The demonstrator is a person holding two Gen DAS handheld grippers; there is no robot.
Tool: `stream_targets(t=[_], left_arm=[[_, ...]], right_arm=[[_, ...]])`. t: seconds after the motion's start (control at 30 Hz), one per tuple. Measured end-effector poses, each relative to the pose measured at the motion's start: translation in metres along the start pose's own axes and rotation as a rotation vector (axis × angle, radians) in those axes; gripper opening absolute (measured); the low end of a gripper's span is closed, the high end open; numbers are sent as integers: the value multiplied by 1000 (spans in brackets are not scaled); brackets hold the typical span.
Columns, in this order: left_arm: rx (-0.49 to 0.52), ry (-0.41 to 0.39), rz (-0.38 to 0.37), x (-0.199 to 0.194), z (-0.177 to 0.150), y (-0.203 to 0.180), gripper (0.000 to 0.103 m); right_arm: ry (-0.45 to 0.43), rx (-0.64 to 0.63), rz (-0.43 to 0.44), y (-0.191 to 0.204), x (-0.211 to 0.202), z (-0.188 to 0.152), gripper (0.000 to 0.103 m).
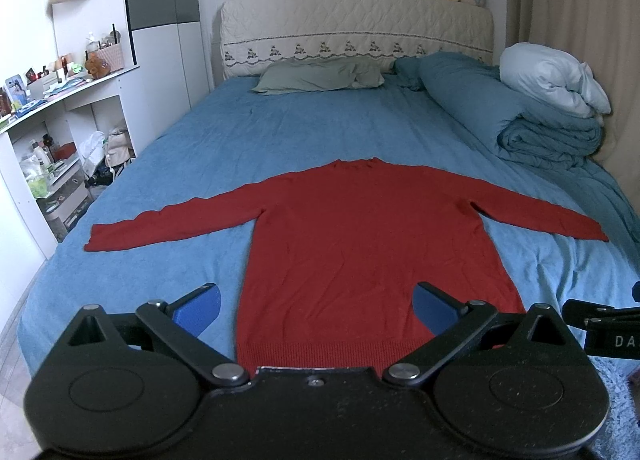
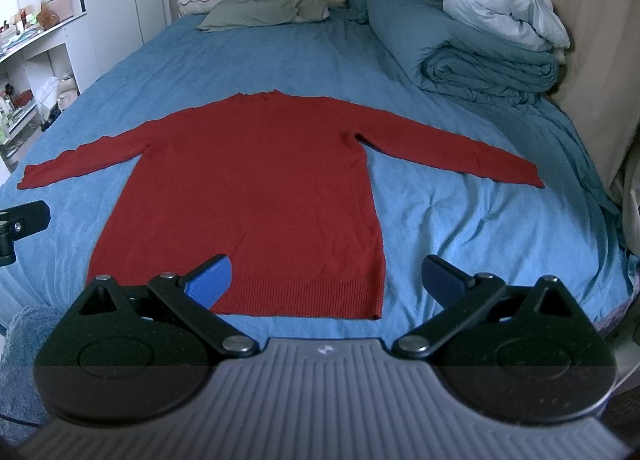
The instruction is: Fold small clothes
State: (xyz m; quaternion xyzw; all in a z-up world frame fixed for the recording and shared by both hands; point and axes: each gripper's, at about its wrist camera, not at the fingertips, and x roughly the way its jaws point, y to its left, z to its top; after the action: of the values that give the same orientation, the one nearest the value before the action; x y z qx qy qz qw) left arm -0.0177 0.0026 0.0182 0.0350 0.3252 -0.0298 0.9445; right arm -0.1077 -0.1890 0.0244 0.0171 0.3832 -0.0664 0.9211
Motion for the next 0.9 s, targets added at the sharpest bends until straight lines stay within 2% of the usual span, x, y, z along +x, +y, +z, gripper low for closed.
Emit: stream_targets(t=[0.27,0.37,0.5,0.67,0.8,0.9], left_arm=[[5,-12,10,0,9,0,103],[31,-31,8,7,25,-6,103],[45,-64,-47,27,58,-21,103],[91,-95,-106,77,102,-57,103],[118,-83,-168,133,133,-87,103],[129,-50,-213,177,152,-106,103]], right_arm=[[-19,11,-7,-5,-5,6,103],[-43,39,-20,-17,-7,18,103],[-68,80,-48,-38,2,39,103],[-80,134,-118,-72,34,70,103],[-101,214,-130,-109,65,91,103],[-110,267,-182,-143,95,102,103]])
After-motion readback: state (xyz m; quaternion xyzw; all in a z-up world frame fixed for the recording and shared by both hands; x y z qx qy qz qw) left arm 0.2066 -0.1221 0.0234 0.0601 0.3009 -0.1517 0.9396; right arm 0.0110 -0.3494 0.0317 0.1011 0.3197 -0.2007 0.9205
